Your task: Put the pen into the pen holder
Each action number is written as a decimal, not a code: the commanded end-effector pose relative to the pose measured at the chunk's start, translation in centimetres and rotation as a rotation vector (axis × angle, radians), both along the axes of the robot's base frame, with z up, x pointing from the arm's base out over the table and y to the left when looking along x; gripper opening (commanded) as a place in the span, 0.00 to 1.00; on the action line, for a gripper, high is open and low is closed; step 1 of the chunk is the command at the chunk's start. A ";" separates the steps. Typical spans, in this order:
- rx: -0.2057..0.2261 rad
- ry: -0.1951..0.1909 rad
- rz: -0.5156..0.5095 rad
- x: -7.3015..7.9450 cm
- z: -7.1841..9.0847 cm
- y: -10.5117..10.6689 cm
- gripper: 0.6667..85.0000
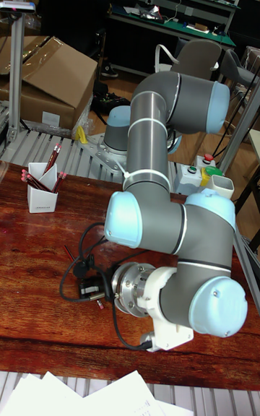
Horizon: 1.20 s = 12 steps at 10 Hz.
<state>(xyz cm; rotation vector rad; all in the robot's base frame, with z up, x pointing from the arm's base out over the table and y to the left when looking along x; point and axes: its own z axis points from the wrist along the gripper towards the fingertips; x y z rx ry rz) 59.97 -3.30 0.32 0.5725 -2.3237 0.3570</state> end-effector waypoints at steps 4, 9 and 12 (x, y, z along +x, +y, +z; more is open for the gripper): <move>0.012 0.002 0.027 0.7 0.1 -0.1 0.46; -0.005 -0.041 0.065 2.1 -0.2 -1.0 0.22; -0.025 -0.046 0.056 2.0 0.2 -1.3 0.11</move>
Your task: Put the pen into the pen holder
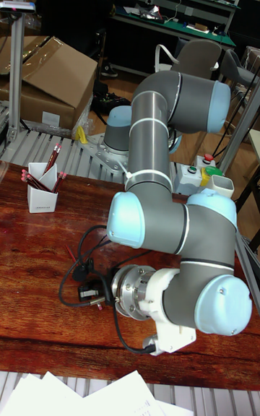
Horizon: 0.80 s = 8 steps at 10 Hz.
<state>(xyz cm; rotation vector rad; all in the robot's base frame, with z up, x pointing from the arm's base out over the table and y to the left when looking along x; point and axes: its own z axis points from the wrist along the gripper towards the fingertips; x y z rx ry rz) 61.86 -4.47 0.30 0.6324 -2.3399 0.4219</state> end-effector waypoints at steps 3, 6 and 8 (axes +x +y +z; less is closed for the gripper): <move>0.004 0.013 -0.002 -0.5 3.2 -1.1 0.05; 0.019 0.029 -0.017 -2.4 8.2 -0.6 0.01; 0.018 0.009 -0.058 -5.8 13.3 0.2 0.00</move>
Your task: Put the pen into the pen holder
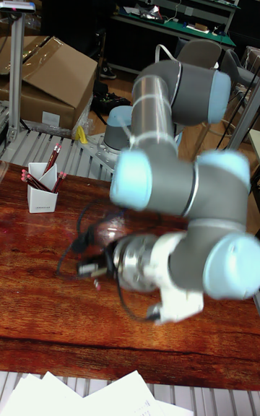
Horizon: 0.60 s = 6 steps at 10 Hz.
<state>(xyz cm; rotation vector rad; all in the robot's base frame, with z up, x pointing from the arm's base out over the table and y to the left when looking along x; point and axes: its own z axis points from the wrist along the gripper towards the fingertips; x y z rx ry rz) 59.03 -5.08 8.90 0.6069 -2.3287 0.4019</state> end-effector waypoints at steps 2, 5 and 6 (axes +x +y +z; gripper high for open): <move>0.021 -0.035 -0.023 -5.2 7.8 -0.6 0.00; 0.084 -0.051 -0.018 -7.8 9.5 -1.6 0.00; 0.096 -0.058 -0.017 -7.6 9.3 -1.4 0.00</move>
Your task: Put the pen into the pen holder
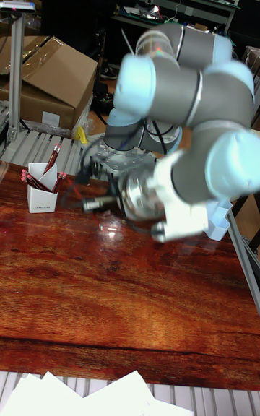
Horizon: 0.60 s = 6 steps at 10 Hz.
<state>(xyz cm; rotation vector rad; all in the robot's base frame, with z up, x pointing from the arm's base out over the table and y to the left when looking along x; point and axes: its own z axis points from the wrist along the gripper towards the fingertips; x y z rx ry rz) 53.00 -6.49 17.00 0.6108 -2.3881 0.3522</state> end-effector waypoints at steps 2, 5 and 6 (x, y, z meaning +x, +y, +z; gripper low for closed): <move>0.098 -0.073 -0.034 -0.7 0.1 1.6 0.00; 0.115 -0.194 -0.067 1.7 -1.4 2.4 0.00; 0.063 -0.248 -0.089 2.6 -1.5 1.5 0.00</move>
